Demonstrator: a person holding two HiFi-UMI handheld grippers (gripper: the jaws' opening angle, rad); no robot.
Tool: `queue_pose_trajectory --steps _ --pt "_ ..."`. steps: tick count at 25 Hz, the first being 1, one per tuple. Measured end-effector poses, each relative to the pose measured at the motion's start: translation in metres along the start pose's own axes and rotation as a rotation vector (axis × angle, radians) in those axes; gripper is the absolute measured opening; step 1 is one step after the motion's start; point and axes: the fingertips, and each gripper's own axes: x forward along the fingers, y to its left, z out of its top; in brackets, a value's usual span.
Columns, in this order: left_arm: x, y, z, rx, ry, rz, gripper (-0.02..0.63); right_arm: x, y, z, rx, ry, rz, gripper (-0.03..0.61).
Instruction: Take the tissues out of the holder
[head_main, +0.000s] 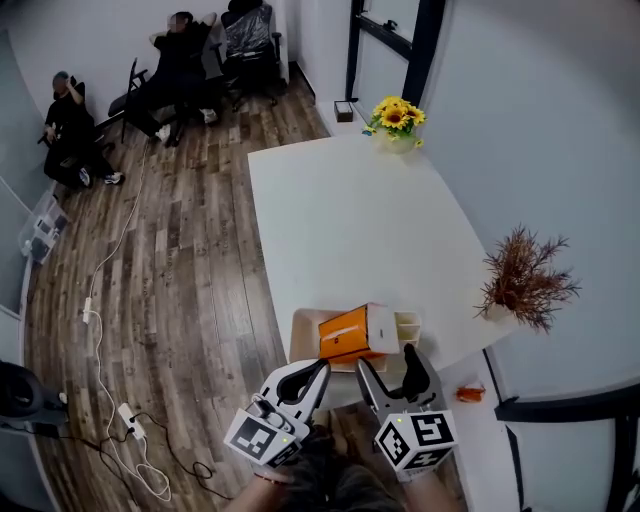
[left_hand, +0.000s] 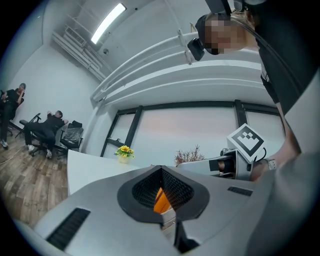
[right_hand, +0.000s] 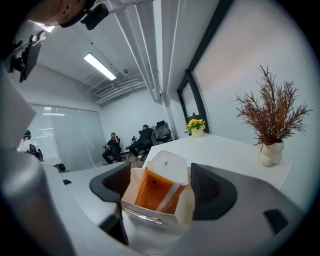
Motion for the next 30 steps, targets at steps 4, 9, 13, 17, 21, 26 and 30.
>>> queue_pose_trajectory --steps 4,9,13,17,21,26,30 --pt "0.003 0.011 -0.002 -0.009 -0.006 0.021 0.005 0.012 -0.005 -0.008 0.047 0.025 -0.001 0.367" --pt "0.003 0.017 -0.004 -0.015 -0.013 0.049 0.005 0.023 -0.008 -0.017 0.072 0.045 -0.011 0.374" --pt "0.003 0.021 -0.003 -0.012 -0.009 0.062 0.005 0.032 -0.012 -0.021 0.077 0.062 -0.027 0.374" --pt "0.003 0.024 -0.003 -0.01 -0.012 0.068 0.005 0.039 -0.014 -0.028 0.104 0.085 -0.034 0.374" --pt "0.004 0.024 0.0 -0.006 -0.022 0.07 0.005 0.043 -0.014 -0.031 0.11 0.088 -0.038 0.373" --pt "0.002 0.025 -0.004 -0.016 -0.022 0.077 0.005 0.049 -0.013 -0.038 0.071 0.113 -0.051 0.373" --pt "-0.001 0.028 -0.004 -0.029 -0.028 0.086 0.005 0.053 -0.01 -0.042 0.07 0.118 -0.054 0.373"
